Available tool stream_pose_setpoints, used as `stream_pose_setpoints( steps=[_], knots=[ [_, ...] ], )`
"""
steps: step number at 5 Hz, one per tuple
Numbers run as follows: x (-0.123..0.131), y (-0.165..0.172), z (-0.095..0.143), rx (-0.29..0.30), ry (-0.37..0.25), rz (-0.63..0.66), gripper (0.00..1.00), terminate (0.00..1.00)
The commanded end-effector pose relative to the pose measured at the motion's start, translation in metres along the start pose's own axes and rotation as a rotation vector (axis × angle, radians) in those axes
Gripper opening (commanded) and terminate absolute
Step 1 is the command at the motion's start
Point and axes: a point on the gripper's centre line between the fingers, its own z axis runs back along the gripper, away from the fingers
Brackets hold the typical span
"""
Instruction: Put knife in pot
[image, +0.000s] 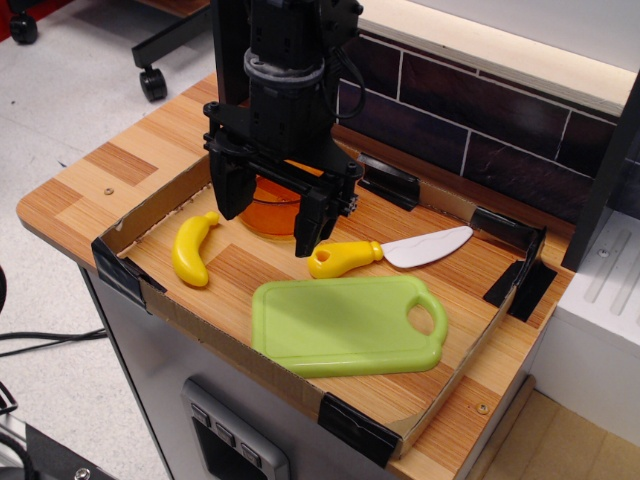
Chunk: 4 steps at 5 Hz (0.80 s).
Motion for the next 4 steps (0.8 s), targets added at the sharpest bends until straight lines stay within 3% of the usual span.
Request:
stream_pose_setpoints(
  steps=[1, 2, 4],
  knots=[
    [0.0, 0.0, 0.0, 0.0, 0.0, 0.0, 1.0, 0.0],
    [0.024, -0.018, 0.001, -0.016, 0.007, -0.164, 1.0, 0.0],
    [0.049, -0.047, 0.0, -0.043, -0.059, -0.451, 1.0, 0.0]
  ],
)
